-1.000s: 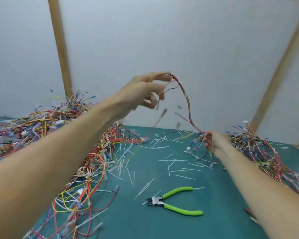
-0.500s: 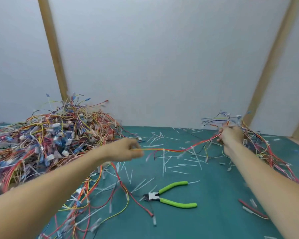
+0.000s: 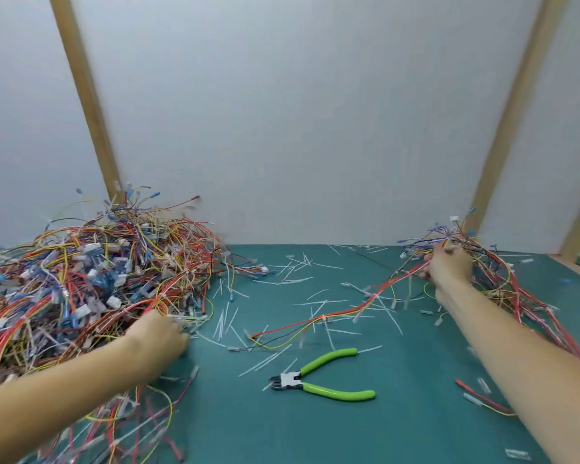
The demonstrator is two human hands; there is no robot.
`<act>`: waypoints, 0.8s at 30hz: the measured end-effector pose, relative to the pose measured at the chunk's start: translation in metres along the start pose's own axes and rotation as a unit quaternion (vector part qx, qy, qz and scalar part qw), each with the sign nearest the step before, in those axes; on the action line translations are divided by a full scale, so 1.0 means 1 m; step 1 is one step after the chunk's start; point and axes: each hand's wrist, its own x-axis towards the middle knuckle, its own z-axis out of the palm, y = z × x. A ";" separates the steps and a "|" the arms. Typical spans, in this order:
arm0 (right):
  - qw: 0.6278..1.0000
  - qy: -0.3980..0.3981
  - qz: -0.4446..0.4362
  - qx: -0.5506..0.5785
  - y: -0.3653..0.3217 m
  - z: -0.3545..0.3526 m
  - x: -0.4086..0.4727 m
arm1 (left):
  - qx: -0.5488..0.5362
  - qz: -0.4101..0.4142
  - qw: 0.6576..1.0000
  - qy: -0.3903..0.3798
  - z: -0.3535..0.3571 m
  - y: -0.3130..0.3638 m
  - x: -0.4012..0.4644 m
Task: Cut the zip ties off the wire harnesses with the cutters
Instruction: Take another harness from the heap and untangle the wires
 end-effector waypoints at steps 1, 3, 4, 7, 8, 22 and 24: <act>1.000 -0.010 0.006 0.018 -0.002 0.002 -0.002 | 0.012 0.007 0.999 0.036 -0.005 0.011 -0.002; 0.999 -0.031 0.019 0.041 -0.005 0.007 -0.008 | -0.006 0.017 0.992 0.128 -0.019 0.033 -0.007; 0.998 -0.040 0.023 0.039 -0.005 0.010 -0.011 | -0.031 0.017 0.983 0.182 -0.027 0.042 -0.006; 0.997 -0.066 0.023 0.035 0.000 0.017 -0.021 | -0.174 0.001 0.945 0.278 -0.056 0.065 0.008; 0.996 -0.075 0.021 0.033 0.003 0.019 -0.024 | -0.224 0.001 0.939 0.261 -0.062 0.069 0.016; 0.978 -0.193 -0.060 -0.053 0.005 0.022 -0.049 | -0.494 -0.095 0.752 0.426 -0.075 0.031 0.062; 0.972 -0.226 -0.032 0.051 -0.002 0.032 -0.068 | -0.414 -0.089 0.827 0.369 -0.073 0.044 0.074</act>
